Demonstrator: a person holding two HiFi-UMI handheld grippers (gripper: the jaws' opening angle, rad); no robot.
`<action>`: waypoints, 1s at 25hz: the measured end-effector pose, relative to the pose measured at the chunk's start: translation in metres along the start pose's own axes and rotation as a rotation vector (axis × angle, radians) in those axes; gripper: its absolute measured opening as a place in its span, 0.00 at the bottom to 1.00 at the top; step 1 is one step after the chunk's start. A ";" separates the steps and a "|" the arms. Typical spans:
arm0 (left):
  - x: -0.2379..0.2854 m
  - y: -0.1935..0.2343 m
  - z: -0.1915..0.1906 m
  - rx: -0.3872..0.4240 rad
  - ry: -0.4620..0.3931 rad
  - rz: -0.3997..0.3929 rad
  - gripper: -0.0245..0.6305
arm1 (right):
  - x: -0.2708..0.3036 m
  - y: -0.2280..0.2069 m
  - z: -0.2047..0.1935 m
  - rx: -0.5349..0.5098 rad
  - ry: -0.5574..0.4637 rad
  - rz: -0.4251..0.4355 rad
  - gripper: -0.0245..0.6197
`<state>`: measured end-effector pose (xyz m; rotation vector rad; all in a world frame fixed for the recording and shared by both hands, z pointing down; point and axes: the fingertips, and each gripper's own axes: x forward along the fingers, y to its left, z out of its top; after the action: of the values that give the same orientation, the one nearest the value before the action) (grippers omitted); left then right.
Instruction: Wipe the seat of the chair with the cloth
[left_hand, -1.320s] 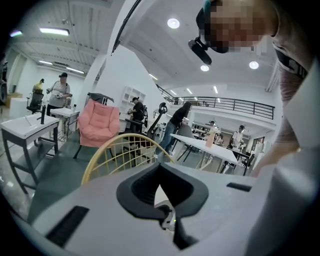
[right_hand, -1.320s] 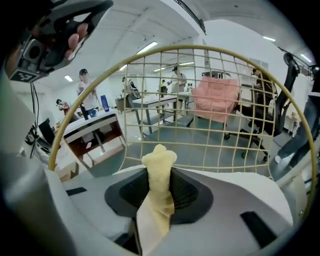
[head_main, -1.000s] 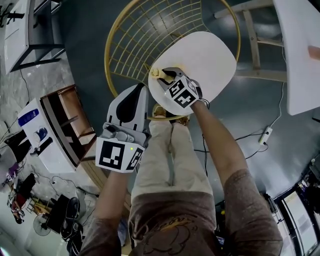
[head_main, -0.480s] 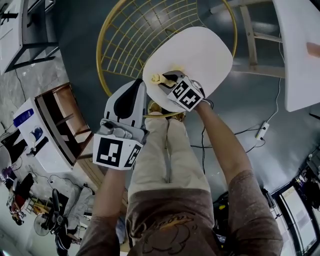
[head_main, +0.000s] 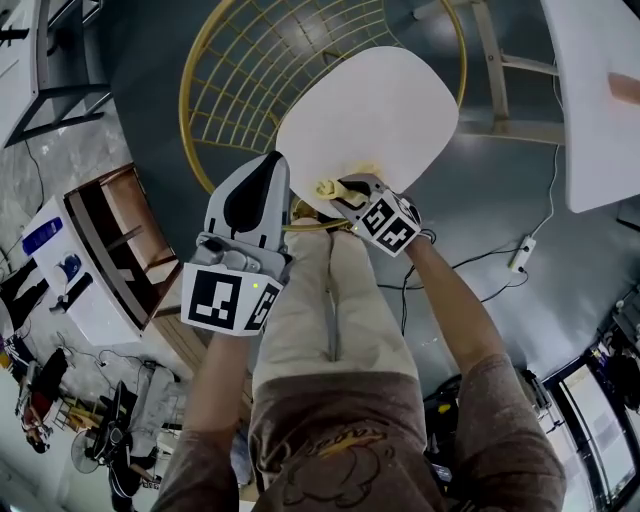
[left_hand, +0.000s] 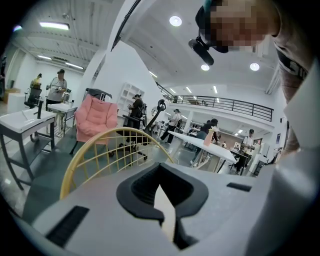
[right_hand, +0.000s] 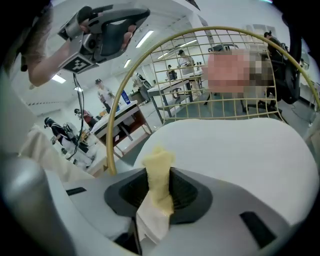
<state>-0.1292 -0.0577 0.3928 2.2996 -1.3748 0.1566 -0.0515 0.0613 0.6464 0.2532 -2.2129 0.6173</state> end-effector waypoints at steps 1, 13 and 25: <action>0.000 -0.002 0.000 0.000 0.000 -0.002 0.05 | -0.002 0.004 -0.003 0.004 -0.001 0.001 0.24; 0.005 -0.026 -0.005 -0.004 -0.005 -0.038 0.05 | -0.031 0.028 -0.035 0.040 0.016 0.037 0.24; 0.009 -0.039 -0.013 -0.004 0.009 -0.065 0.05 | -0.075 -0.058 0.047 0.009 -0.164 -0.090 0.24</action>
<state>-0.0898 -0.0442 0.3946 2.3335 -1.2932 0.1438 -0.0117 -0.0140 0.5841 0.4194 -2.3417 0.5741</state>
